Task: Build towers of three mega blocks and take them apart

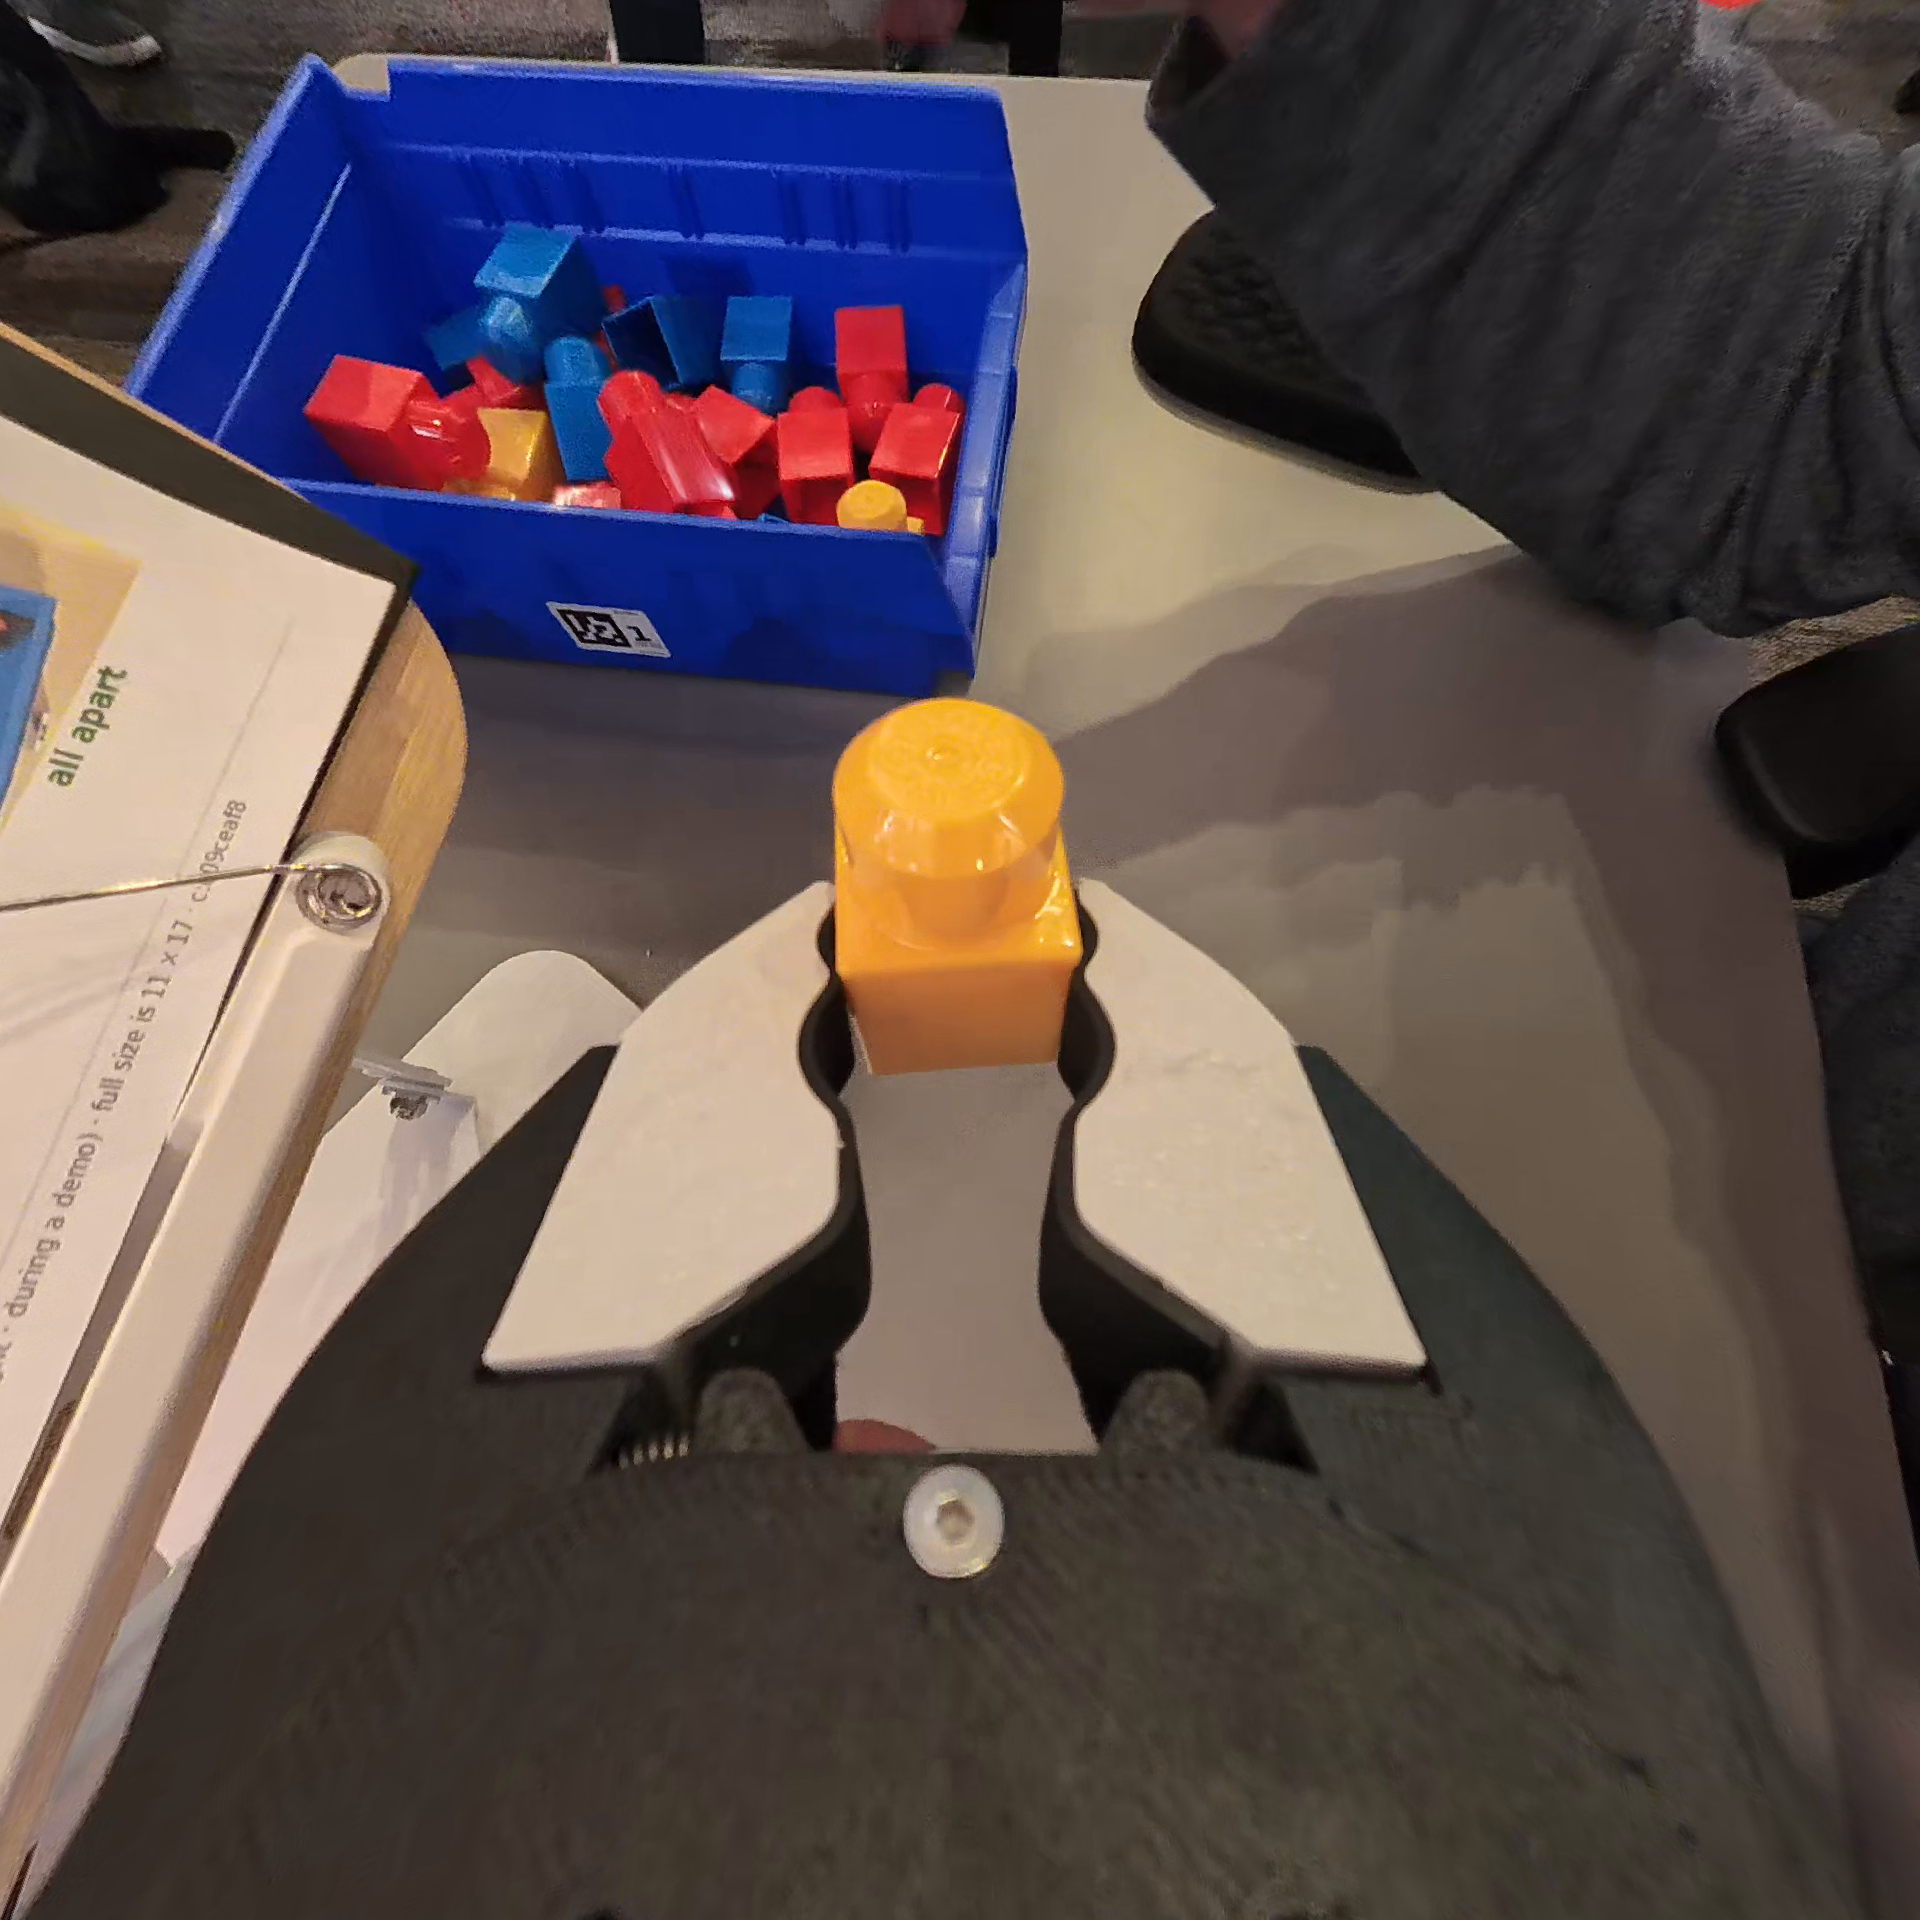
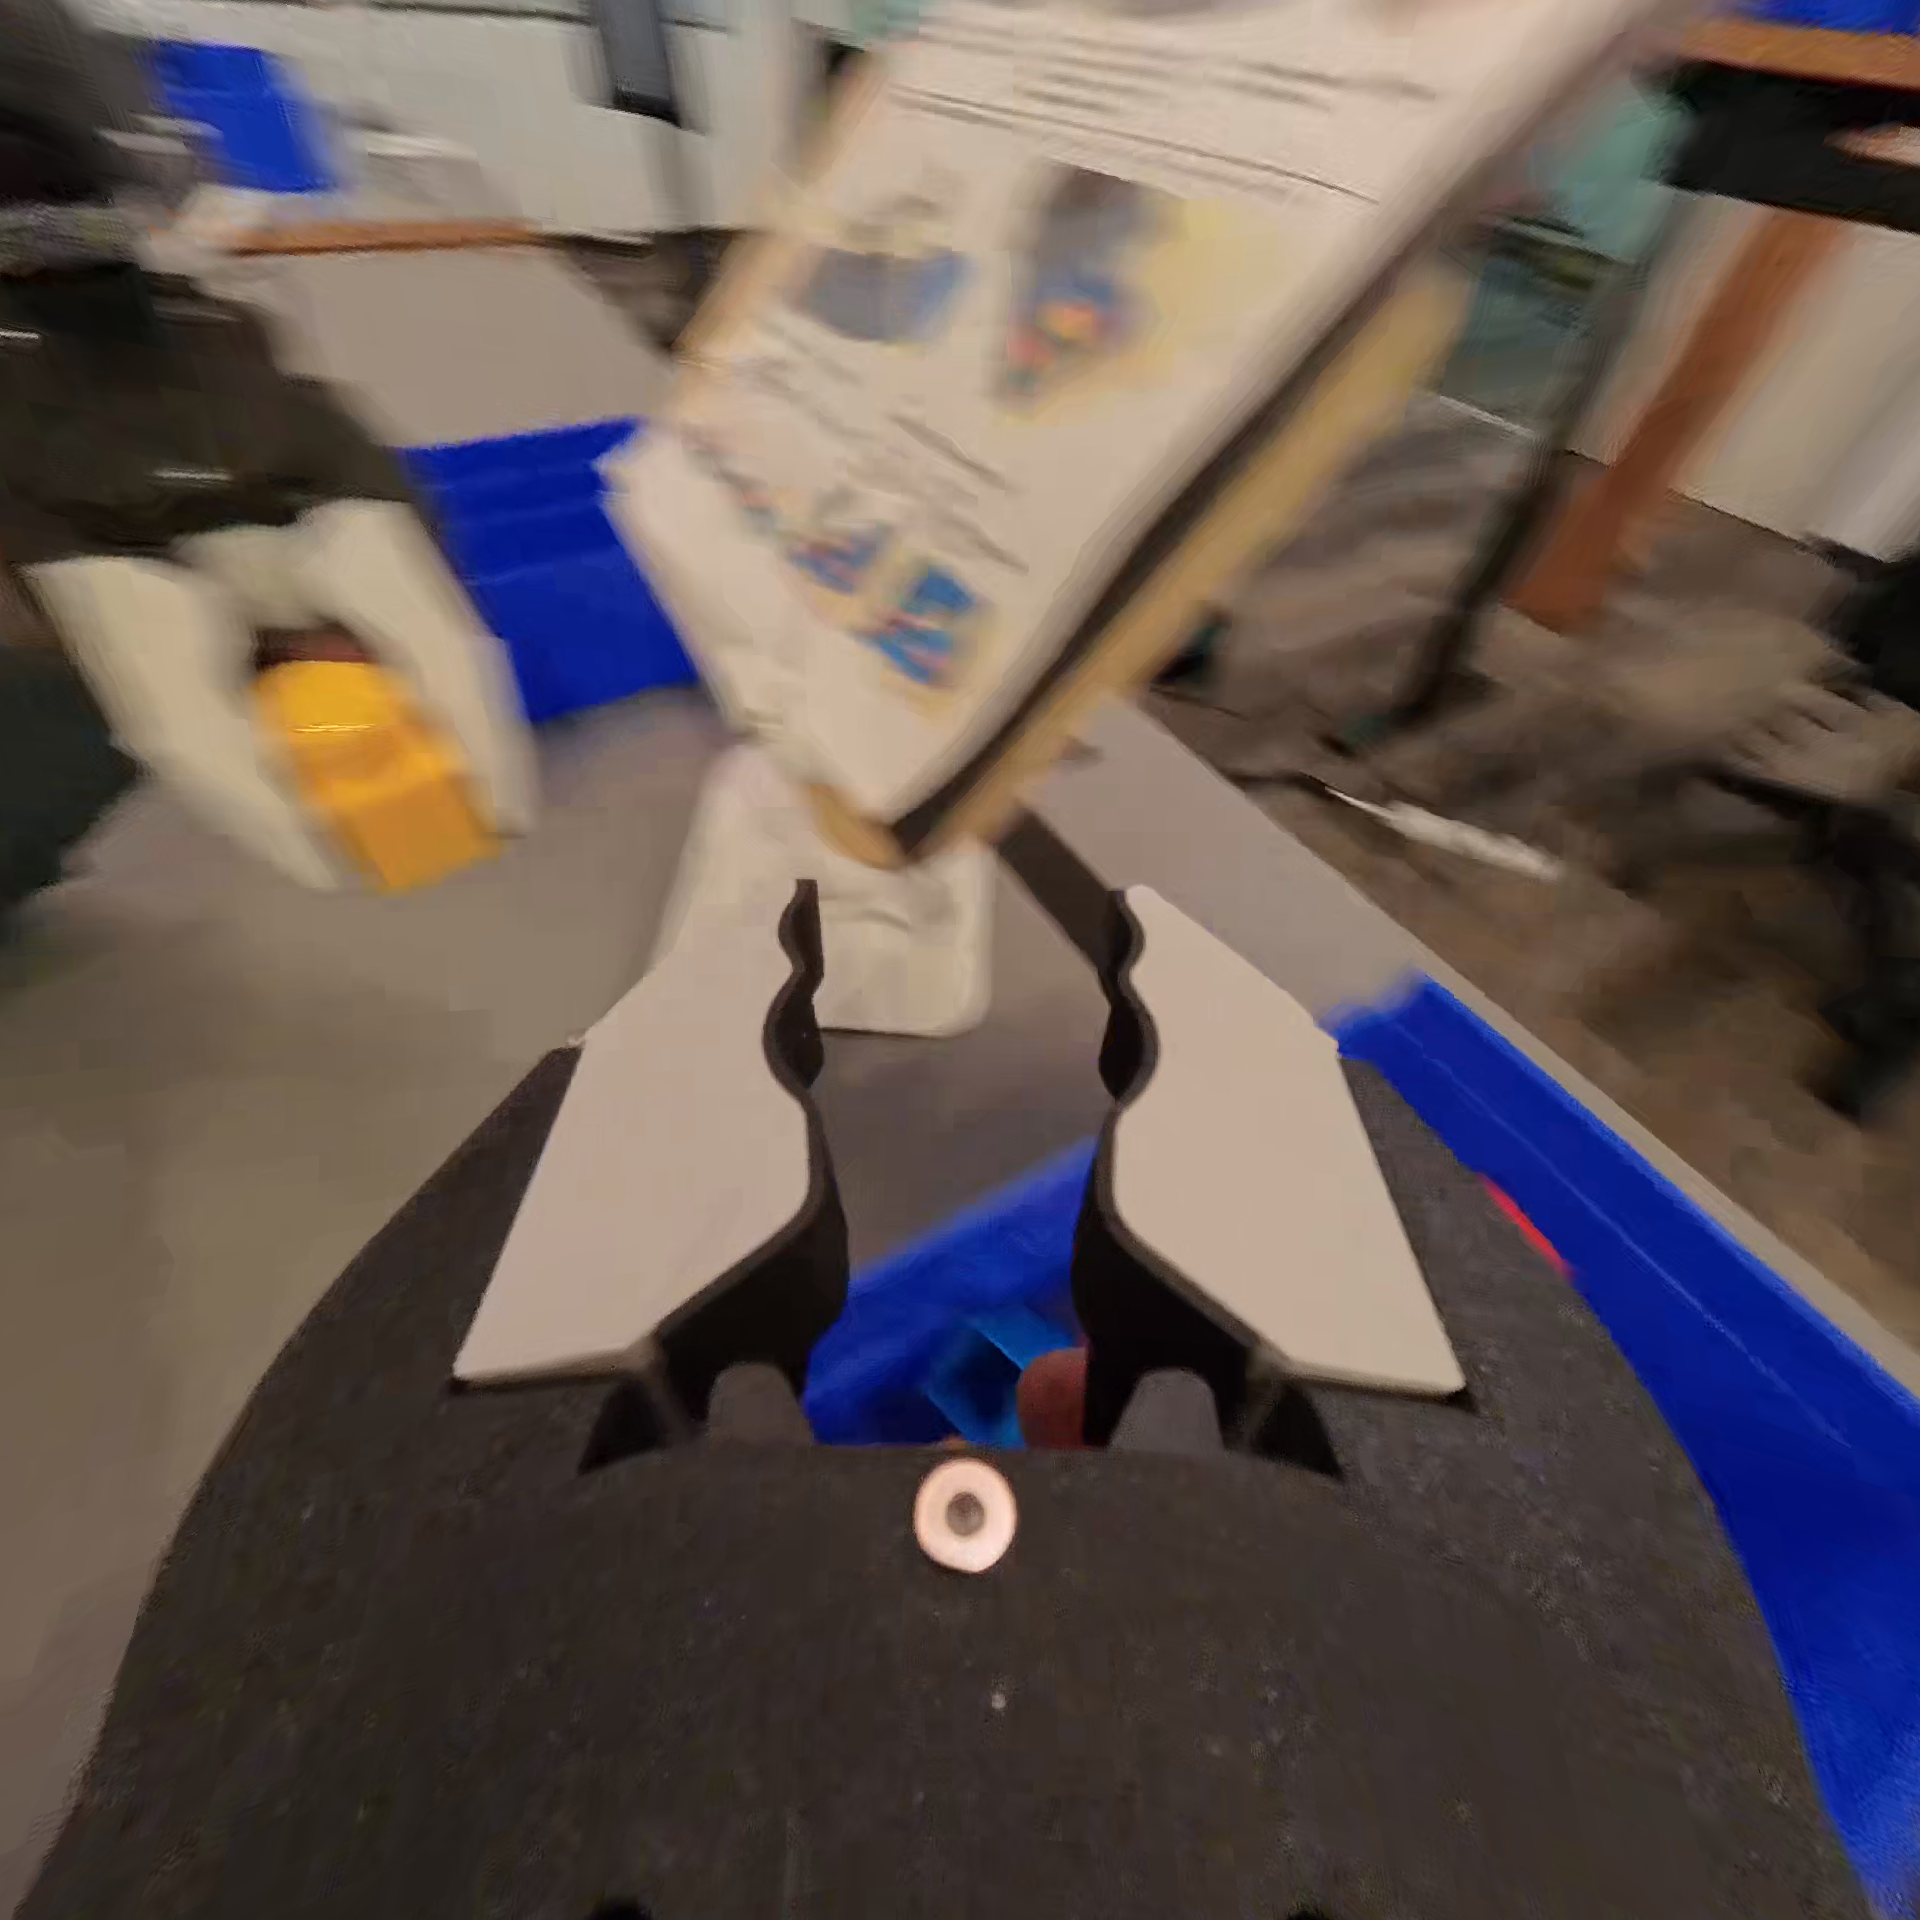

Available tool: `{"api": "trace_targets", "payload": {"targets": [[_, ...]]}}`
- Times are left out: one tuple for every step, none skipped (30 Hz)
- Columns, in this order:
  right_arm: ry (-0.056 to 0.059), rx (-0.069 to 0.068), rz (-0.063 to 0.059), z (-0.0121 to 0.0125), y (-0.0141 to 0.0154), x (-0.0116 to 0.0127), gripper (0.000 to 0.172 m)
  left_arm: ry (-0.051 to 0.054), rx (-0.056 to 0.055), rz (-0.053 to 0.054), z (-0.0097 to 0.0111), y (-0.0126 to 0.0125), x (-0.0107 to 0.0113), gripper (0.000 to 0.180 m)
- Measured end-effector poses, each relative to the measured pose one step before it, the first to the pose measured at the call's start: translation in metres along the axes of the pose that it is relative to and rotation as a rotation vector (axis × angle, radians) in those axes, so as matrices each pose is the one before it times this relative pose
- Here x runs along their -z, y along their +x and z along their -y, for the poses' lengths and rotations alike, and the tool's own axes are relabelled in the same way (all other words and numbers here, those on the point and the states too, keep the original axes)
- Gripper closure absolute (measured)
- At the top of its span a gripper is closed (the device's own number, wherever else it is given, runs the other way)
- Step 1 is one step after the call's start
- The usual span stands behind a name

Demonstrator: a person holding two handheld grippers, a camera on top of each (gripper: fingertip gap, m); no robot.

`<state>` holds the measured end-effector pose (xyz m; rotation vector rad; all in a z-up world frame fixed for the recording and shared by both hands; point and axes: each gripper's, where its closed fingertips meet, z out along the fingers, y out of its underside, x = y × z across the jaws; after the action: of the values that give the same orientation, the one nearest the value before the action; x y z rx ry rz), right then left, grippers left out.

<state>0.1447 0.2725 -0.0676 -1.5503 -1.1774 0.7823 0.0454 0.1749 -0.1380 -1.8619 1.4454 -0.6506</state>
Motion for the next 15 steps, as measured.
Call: {"api": "trace_targets", "payload": {"targets": [[0.0202,0.0436,0.0921,0.00919,-0.02538,-0.00907,0.121,0.0104,0.0002,-0.0080,0.00157,0.00107,0.00027,0.144],[0.0165,0.0384,0.0762,0.00868,-0.02205,-0.01151,0.120,0.0072,-0.0029,-0.0076,0.00130,0.00167,0.00049,0.144],[0.0093,0.0276,0.0818,0.00710,-0.02132,-0.01333,0.120,0.0078,-0.0044,0.0099,0.00169,-0.00056,0.00087,0.144],[0.0012,0.0173,0.0749,0.00469,-0.01853,-0.01457,0.121,0.0046,-0.0011,0.0014,0.00156,0.00075,0.00091,0.144],[-0.0105,0.0122,0.0469,0.00183,-0.01266,-0.01453,0.120,0.0057,-0.0038,-0.0030,0.00169,0.00173,0.00088,0.144],[-0.0228,0.0103,0.0281,-0.00119,-0.00830,-0.01305,0.121,0.0064,-0.0070,0.0049,0.00186,0.00073,0.00109,0.144],[-0.0256,0.0070,0.0240,-0.00271,-0.00619,-0.01098,0.122,0.0082,-0.0053,0.0010,0.00200,0.00113,0.00093,0.144],[-0.0177,0.0014,0.0156,-0.00262,-0.00352,-0.00867,0.124,0.0009,-0.0059,-0.0109,0.00096,0.00296,0.00044,0.144],[-0.0053,-0.0044,0.0166,-0.00171,-0.00244,-0.00635,0.130,0.0004,-0.0102,-0.0022,0.00074,0.00178,0.00052,0.144],[0.0051,-0.0083,0.0201,-0.00022,-0.00212,-0.00375,0.137,0.0006,-0.0070,0.0090,0.00067,-0.00018,0.00046,0.144],[0.0083,-0.0046,0.0076,0.00083,-0.00023,-0.00124,0.140,-0.0106,-0.0020,0.0041,-0.00151,-0.00042,0.00047,0.144],[0.0105,0.0034,-0.0004,0.00193,0.00022,0.00087,0.140,0.0059,0.0029,0.0023,0.00043,-0.00094,0.00142,0.144],[0.0207,0.0034,-0.0053,0.00406,0.00082,0.00324,0.140,0.0205,0.0109,-0.0171,0.00268,0.00145,0.00177,0.144],[0.0298,-0.0056,-0.0162,0.00508,0.00331,0.00636,0.140,0.0094,0.0135,-0.0052,0.00115,-0.00062,0.00169,0.142],[0.0283,-0.0137,-0.0214,0.00404,0.00562,0.00905,0.140,-0.0070,0.0056,0.0147,-0.00143,-0.00324,0.00167,0.139]]}}
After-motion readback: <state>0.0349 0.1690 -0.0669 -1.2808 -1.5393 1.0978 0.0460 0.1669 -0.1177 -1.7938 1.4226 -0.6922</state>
